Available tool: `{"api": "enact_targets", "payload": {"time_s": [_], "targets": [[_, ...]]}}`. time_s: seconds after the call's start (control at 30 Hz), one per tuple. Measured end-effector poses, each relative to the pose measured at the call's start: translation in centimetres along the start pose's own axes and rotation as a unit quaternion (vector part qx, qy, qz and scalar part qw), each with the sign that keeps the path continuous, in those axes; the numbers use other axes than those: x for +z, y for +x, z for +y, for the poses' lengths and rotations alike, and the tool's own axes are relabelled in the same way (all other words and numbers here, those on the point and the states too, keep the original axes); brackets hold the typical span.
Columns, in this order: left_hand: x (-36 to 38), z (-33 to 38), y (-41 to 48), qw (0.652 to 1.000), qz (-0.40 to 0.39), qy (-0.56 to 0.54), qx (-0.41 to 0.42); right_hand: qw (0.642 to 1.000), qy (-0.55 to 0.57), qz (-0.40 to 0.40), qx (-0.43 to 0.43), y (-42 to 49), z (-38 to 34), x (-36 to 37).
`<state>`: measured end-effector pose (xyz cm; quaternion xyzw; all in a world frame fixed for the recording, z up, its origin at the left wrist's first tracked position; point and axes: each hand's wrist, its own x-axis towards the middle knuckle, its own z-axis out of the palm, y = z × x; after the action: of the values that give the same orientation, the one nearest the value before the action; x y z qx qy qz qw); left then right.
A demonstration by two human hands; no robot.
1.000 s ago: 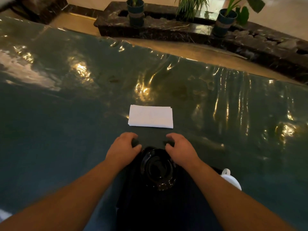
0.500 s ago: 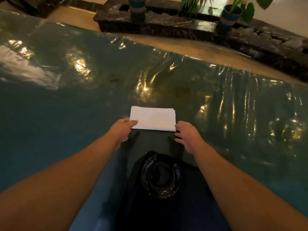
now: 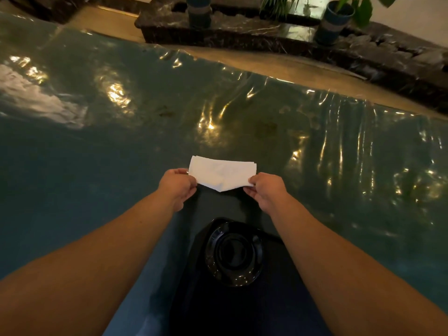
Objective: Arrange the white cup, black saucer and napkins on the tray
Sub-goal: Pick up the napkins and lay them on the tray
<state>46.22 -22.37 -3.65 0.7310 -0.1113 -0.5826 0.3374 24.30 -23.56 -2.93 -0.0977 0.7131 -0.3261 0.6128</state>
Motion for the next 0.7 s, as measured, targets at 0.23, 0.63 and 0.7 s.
{"api": "enact_targets", "payload": {"time_s": [0.23,0.63,0.7], "targets": [[-0.4,-1.6,-0.6,0.998,-0.051,0.002,-0.036,0.999,-0.024,-0.047,0.009,-1.4,1.3,-2.0],[0.5,-2.8,-4.8,0.987,-0.138,-0.043,-0.067,0.98,-0.025,-0.195,-0.016,-5.9,3.9,-6.7],[0.7,-3.1,-5.9,0.986,-0.157,-0.021,-0.049,0.984,-0.034,-0.175,-0.029,-6.5,4.6,-8.2]]}}
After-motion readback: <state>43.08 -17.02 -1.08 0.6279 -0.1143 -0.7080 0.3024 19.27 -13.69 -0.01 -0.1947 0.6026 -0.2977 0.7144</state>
